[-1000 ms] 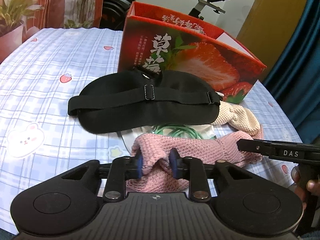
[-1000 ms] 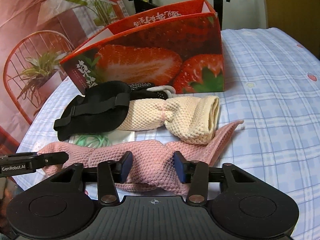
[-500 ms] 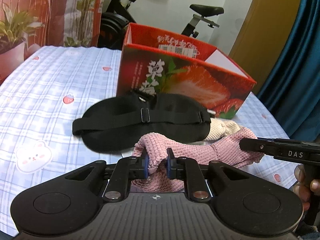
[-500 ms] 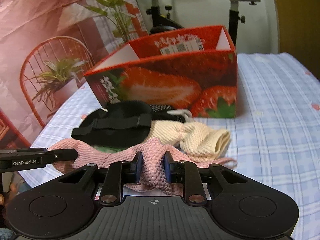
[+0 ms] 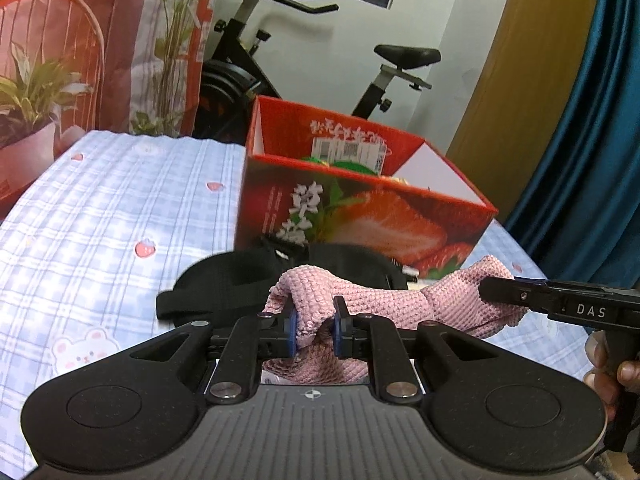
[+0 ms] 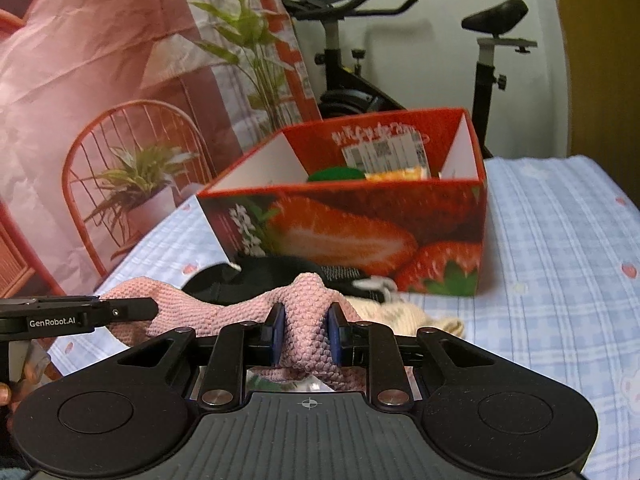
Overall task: Organize soft objects
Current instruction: 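Lift the pink towel with both grippers and carry it over the box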
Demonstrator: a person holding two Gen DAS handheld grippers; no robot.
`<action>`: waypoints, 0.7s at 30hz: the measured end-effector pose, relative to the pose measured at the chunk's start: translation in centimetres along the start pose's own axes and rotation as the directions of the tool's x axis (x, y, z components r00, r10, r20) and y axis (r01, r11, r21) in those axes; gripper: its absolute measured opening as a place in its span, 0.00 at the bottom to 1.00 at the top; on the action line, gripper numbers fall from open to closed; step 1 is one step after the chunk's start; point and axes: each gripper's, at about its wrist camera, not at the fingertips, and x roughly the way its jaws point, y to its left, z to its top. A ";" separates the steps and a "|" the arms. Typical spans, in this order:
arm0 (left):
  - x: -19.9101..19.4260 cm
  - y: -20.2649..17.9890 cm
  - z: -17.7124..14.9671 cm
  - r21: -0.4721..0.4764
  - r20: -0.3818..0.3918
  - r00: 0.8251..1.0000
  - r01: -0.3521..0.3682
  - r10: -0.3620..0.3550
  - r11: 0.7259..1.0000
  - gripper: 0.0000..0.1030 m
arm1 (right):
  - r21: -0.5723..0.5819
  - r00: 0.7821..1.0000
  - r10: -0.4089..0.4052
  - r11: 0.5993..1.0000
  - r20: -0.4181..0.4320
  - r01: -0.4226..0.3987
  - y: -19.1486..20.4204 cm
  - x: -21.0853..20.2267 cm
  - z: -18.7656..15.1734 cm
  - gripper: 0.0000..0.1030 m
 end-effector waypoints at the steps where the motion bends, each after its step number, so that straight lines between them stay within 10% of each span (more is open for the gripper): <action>1: -0.1 0.0 0.2 -0.002 0.005 1.000 -0.001 0.001 1.000 0.17 | -0.003 1.000 0.003 1.000 0.004 -0.003 0.1 0.0 0.3 0.20; 21: 4.0 -2.0 14.1 0.065 0.181 0.983 -0.013 0.001 0.998 0.16 | -0.084 0.989 -0.005 0.996 0.149 0.018 -1.4 2.1 13.4 0.19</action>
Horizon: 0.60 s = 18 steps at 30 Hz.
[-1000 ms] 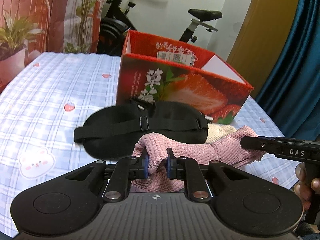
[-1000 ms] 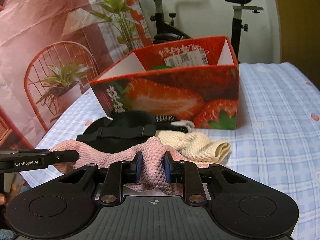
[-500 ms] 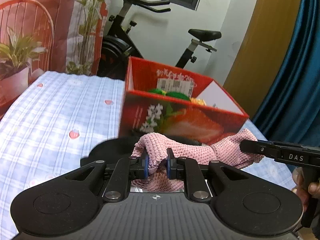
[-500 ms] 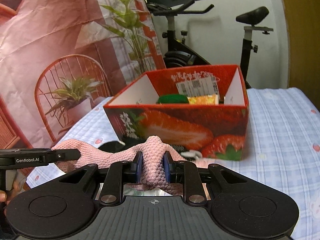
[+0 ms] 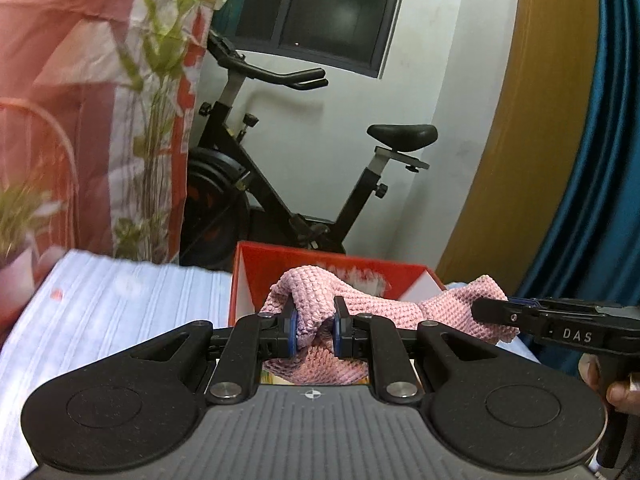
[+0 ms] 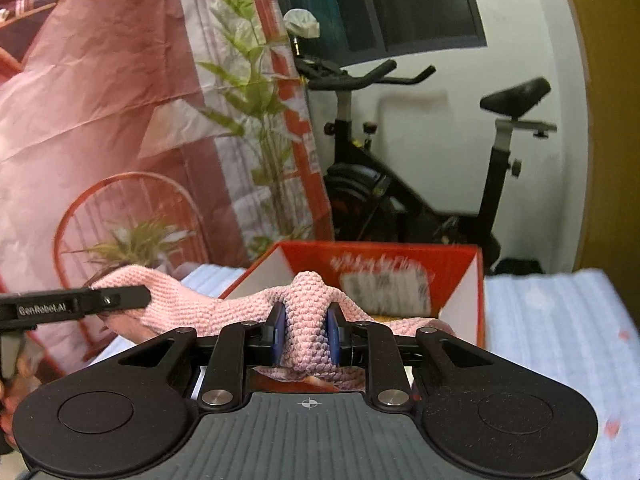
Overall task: Organize soft objects
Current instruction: 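Lift the pink towel with both grippers and carry it over the box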
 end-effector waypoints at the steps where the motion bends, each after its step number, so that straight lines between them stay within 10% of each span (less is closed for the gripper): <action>1: 0.9 -0.1 0.7 0.013 -0.004 1.000 -0.006 0.006 1.000 0.16 | -0.013 1.000 -0.015 1.000 -0.002 0.015 -0.4 0.8 0.8 0.19; 18: 16.7 0.8 3.4 0.039 -0.224 0.971 -0.077 0.084 0.996 0.16 | -0.157 0.963 -0.226 0.967 -0.145 0.203 -5.8 16.0 4.9 0.18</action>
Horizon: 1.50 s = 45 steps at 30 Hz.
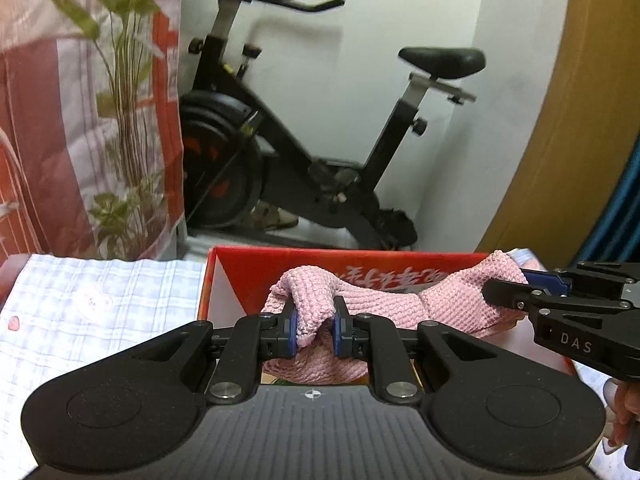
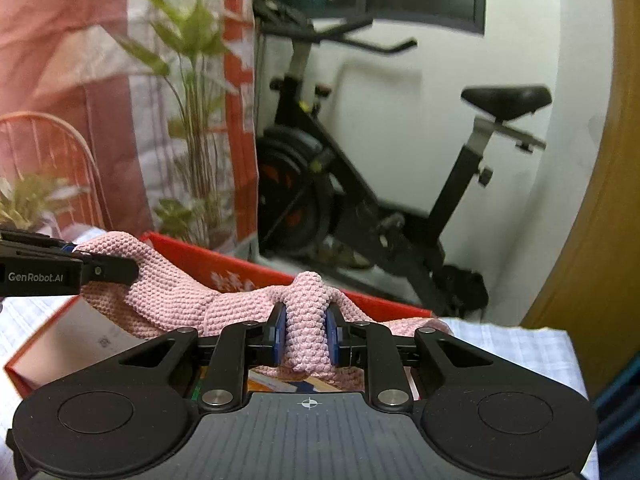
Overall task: Organize soft objects
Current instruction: 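Lift the pink towel with both grippers and carry it over the box, then open both grippers to lay the towel inside the box, then move both grippers down to the black eye mask beside the box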
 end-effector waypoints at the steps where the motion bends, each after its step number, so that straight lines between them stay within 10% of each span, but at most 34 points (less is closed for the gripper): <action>1: 0.4 0.1 0.0 0.003 -0.009 1.000 -0.003 0.003 1.000 0.16 | 0.002 1.000 0.001 1.000 -0.018 -0.001 0.1 0.7 0.0 0.18; 7: 1.7 0.3 0.1 0.011 -0.040 0.999 0.022 -0.022 1.000 0.23 | 0.016 0.993 0.003 1.000 -0.121 -0.001 0.4 4.0 0.3 0.18; 11: 1.3 0.3 0.0 0.018 -0.024 0.998 0.061 -0.060 0.998 0.74 | 0.018 0.987 0.006 1.000 -0.158 -0.003 0.5 4.9 -0.1 0.29; 28: -6.3 -0.5 -1.5 0.070 0.034 0.998 0.048 -0.050 0.996 0.89 | 0.087 0.993 0.014 0.996 -0.118 -0.004 0.9 -1.7 -1.2 0.62; 36: -11.0 0.1 -3.5 0.056 0.028 0.999 0.028 -0.029 0.998 1.00 | 0.113 0.997 0.042 0.993 -0.058 -0.035 2.5 -6.9 -3.0 0.98; 45: -13.9 0.8 -6.9 0.045 0.011 1.000 0.012 -0.013 0.999 1.00 | 0.148 0.999 0.041 0.988 0.003 -0.041 3.8 -11.4 -5.6 1.00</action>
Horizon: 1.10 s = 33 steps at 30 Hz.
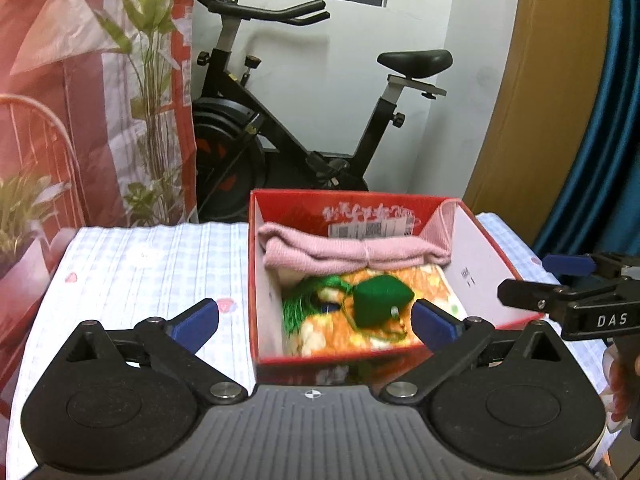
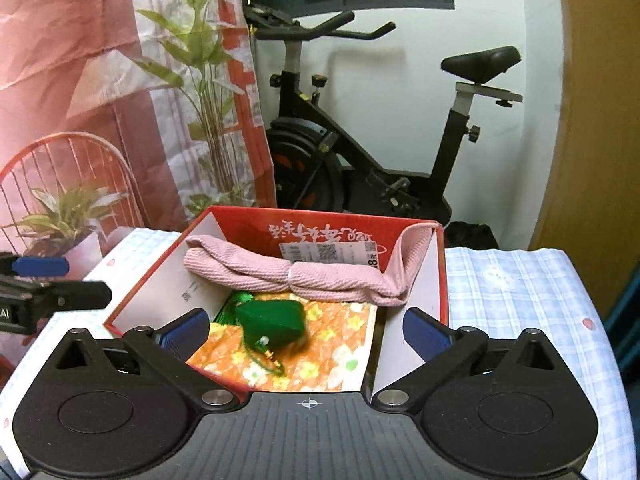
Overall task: Organize soft objects
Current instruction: 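Move both grippers down to the black eye mask beside the box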
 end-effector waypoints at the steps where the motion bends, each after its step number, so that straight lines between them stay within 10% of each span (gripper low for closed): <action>1: -0.1 0.1 -0.4 0.002 -0.003 1.000 -0.001 0.001 1.000 1.00 | -0.001 1.000 -0.003 1.000 0.007 0.003 0.0 -0.4 -0.4 1.00; 33: -0.3 2.1 -9.5 -0.063 -0.048 0.996 -0.078 0.075 0.995 1.00 | -0.023 0.997 -0.055 0.998 0.045 0.057 1.3 -2.5 -13.2 1.00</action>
